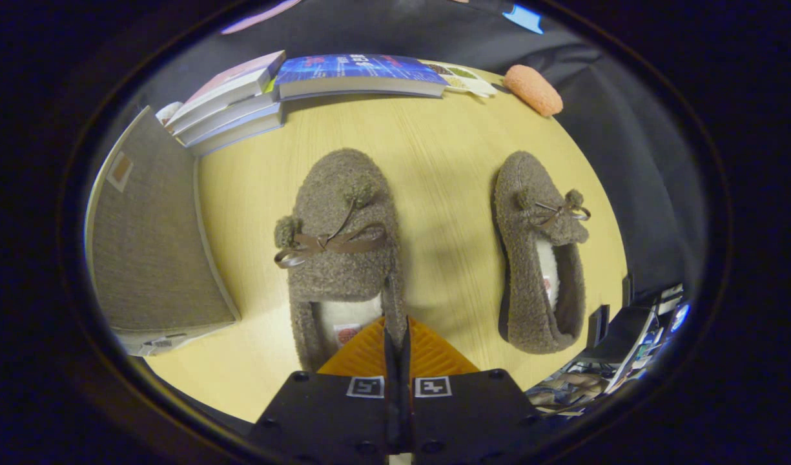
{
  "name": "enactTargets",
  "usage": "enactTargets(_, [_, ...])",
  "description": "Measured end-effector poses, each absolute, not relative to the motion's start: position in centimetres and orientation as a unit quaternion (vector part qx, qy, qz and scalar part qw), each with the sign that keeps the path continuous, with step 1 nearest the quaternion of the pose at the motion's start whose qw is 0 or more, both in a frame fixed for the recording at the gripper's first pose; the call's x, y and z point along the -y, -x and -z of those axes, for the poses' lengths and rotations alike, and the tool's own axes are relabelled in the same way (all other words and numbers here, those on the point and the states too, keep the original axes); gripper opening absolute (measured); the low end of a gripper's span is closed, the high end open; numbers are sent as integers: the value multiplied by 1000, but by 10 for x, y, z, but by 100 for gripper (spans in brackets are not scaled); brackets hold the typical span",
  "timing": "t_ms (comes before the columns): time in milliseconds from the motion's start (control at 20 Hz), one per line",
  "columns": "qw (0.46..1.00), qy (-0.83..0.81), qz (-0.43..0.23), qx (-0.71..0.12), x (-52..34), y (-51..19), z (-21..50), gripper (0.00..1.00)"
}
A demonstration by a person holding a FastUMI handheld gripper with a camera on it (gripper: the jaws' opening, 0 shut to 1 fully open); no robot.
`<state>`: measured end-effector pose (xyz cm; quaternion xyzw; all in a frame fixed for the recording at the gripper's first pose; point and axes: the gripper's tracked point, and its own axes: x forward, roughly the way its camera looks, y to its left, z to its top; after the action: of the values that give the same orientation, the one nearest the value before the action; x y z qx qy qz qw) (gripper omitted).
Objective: Open the storage box then place both shoes into the box .Put the left shoe in first, then the right shoe, with the right side of both shoes facing outward in a uniform manner.
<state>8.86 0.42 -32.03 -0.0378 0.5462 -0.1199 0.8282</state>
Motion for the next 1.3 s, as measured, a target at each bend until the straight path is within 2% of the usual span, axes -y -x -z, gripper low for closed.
enactTargets(350, [825,123,161,-528,0,-74,279,3])
enactTargets(750, [832,199,219,-469,-11,-58,182,3])
enactTargets(950, [847,224,213,-433,-42,-61,144,3])
enactTargets(1300, [864,279,165,-384,-125,-80,102,3])
